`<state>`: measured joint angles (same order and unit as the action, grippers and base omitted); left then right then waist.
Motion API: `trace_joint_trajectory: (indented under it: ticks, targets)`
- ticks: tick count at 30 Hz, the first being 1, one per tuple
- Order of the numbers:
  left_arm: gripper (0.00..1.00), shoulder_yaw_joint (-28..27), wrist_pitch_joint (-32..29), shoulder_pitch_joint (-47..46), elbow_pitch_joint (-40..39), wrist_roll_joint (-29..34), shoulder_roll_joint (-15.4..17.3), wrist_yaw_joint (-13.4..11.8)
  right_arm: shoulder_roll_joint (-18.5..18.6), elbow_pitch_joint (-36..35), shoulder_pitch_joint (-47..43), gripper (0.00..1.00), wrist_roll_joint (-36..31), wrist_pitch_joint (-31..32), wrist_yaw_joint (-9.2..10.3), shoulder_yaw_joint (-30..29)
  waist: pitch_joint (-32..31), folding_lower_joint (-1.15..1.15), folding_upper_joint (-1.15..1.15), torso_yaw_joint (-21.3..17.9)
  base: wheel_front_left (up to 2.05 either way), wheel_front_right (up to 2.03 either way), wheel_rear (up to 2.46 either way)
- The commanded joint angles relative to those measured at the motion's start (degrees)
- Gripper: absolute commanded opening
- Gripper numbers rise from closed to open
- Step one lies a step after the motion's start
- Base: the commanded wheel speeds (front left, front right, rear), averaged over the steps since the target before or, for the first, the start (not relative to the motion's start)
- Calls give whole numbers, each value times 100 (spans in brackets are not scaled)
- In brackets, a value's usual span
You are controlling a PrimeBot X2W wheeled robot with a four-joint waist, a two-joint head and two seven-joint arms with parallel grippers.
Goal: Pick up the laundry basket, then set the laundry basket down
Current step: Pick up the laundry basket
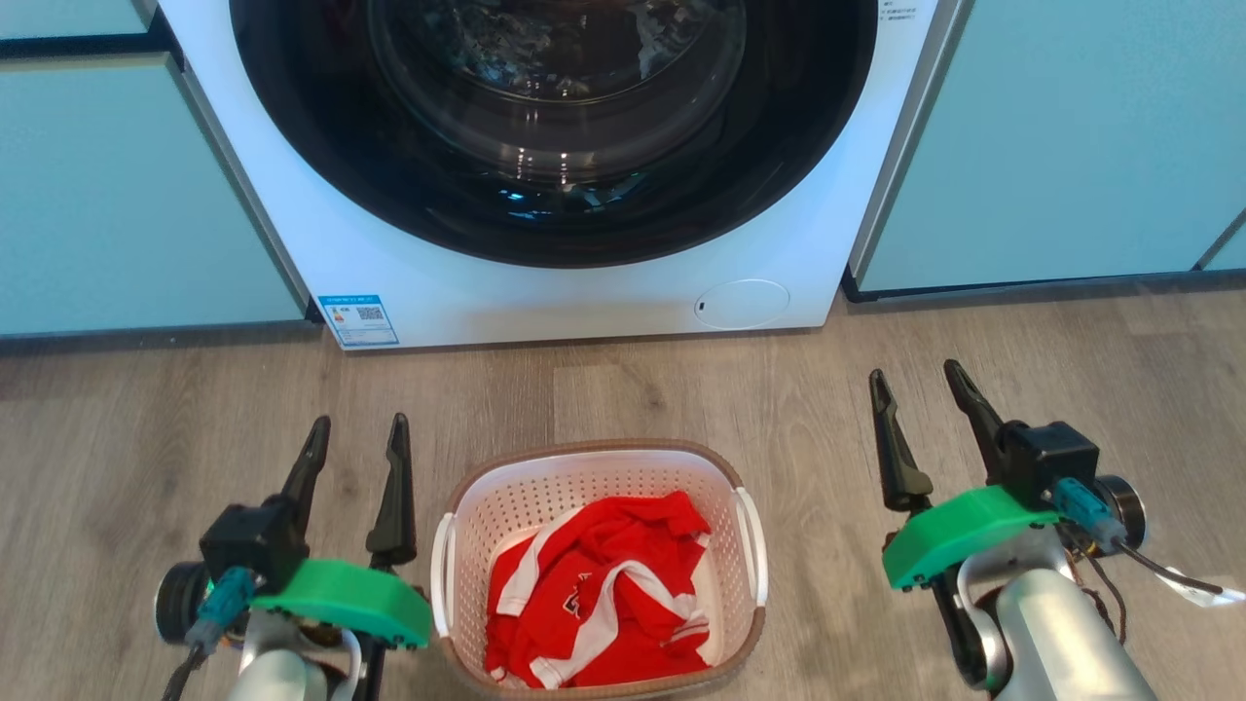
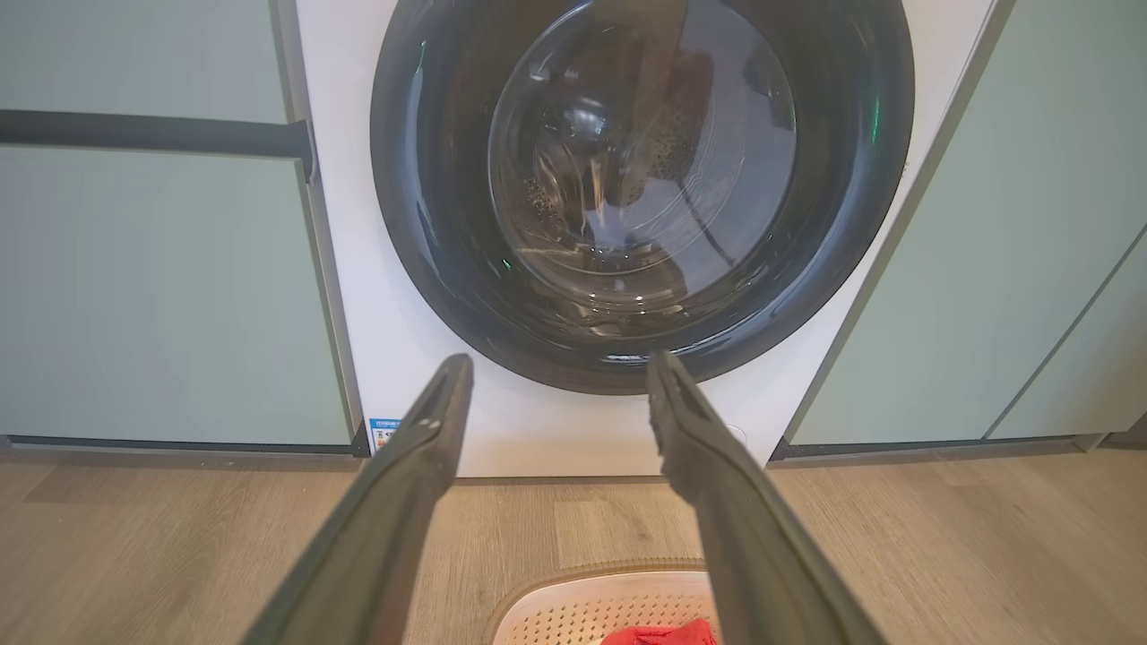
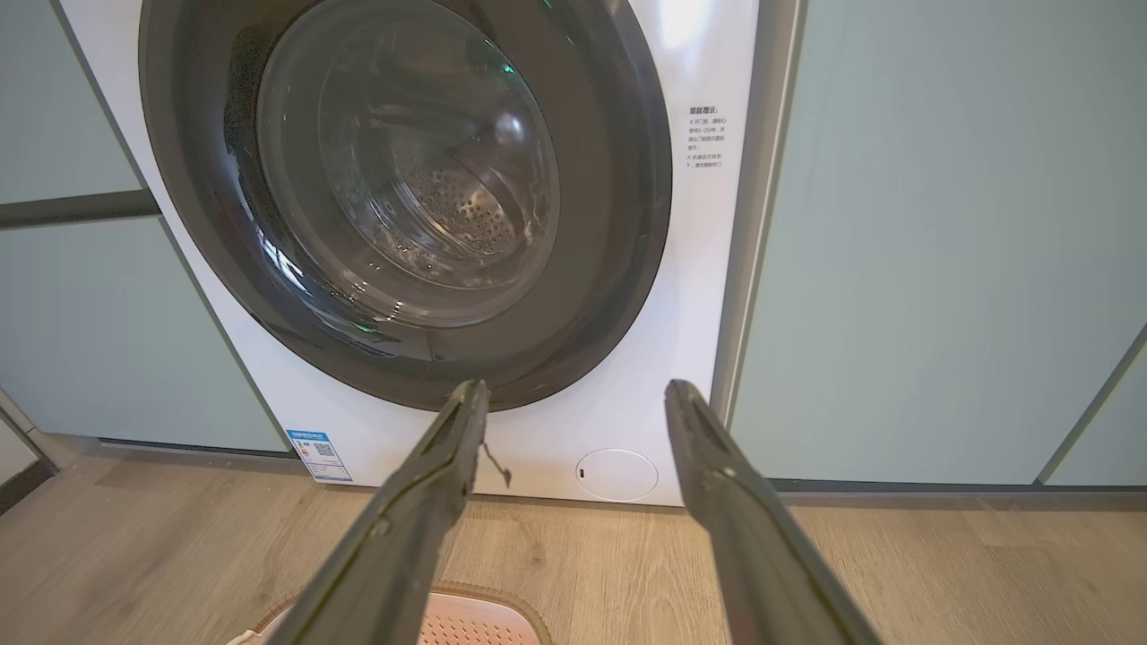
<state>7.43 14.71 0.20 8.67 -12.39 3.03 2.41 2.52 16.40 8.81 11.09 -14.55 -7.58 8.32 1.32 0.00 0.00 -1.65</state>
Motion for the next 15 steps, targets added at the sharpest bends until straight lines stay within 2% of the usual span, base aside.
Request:
trace_joint_trajectory:
  ticks: [1, 15]
  targets:
    - [100, -139, 29, -155, -120, -62, -14, -29, 36, -194, 74, 100, -13, -45, 9, 129, -7, 0, 0, -7, 0, 0, 0]
    - [100, -126, 29, -182, 13, -155, -15, -26, 36, -208, 98, 100, -62, -45, 9, 151, 22, 0, 0, 6, 0, 0, 0]
